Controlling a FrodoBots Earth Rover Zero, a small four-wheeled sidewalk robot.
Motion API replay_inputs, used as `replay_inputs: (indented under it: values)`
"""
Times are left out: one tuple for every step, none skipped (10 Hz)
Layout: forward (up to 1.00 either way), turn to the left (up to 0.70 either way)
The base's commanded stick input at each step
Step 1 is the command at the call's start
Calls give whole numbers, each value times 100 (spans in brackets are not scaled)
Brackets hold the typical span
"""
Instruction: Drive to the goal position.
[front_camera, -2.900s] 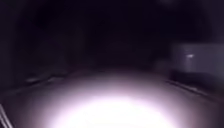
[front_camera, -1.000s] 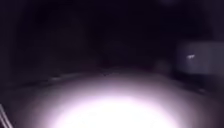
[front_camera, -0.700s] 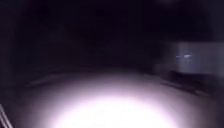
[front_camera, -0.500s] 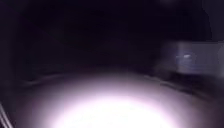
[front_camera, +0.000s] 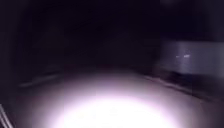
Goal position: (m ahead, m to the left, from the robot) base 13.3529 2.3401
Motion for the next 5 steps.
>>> replay_inputs:
  values:
    - [100, 0]
    - [100, 0]
    - [100, 0]
    - [100, 0]
    - [100, 0]
